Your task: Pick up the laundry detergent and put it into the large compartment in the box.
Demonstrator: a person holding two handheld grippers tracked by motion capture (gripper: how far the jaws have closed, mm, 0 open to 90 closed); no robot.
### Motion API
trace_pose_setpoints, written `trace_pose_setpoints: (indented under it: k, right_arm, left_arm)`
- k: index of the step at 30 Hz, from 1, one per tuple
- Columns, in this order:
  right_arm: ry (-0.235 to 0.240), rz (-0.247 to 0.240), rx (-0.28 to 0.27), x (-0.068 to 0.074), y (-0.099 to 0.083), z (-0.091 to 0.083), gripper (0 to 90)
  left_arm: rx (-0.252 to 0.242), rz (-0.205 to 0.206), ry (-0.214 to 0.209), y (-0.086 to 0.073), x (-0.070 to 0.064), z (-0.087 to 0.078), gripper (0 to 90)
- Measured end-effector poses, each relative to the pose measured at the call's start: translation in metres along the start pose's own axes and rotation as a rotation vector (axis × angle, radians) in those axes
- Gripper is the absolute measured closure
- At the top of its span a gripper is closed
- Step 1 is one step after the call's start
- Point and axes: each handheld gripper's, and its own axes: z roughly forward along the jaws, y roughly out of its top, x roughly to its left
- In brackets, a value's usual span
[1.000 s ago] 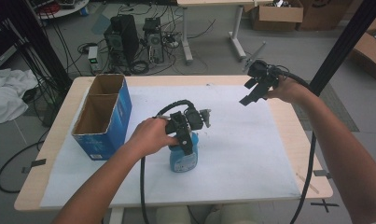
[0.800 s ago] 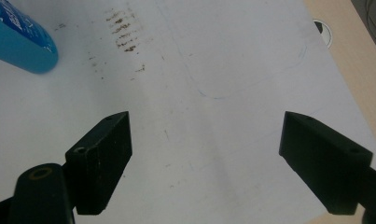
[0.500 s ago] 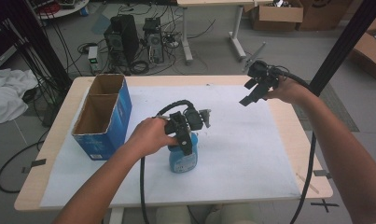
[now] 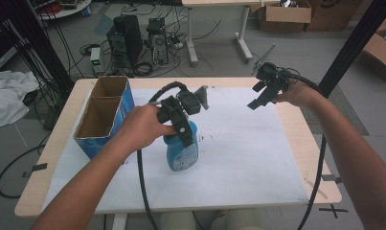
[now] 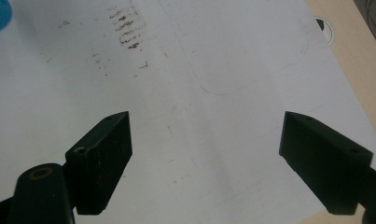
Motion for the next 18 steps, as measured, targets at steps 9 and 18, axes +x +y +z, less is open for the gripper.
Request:
trace_pose_setpoints:
  k: [9,18]
  right_arm:
    - [0.001,0.004,-0.019,0.002,0.001,-0.004,17.1]
    - [0.003,-0.004,-0.032,0.004,0.004,-0.005,17.0]
  left_arm:
    - [-0.016,-0.134,0.081,-0.01,0.013,-0.063,37.9]
    - [-0.043,-0.339,0.128,-0.028,0.037,-0.122,37.9]
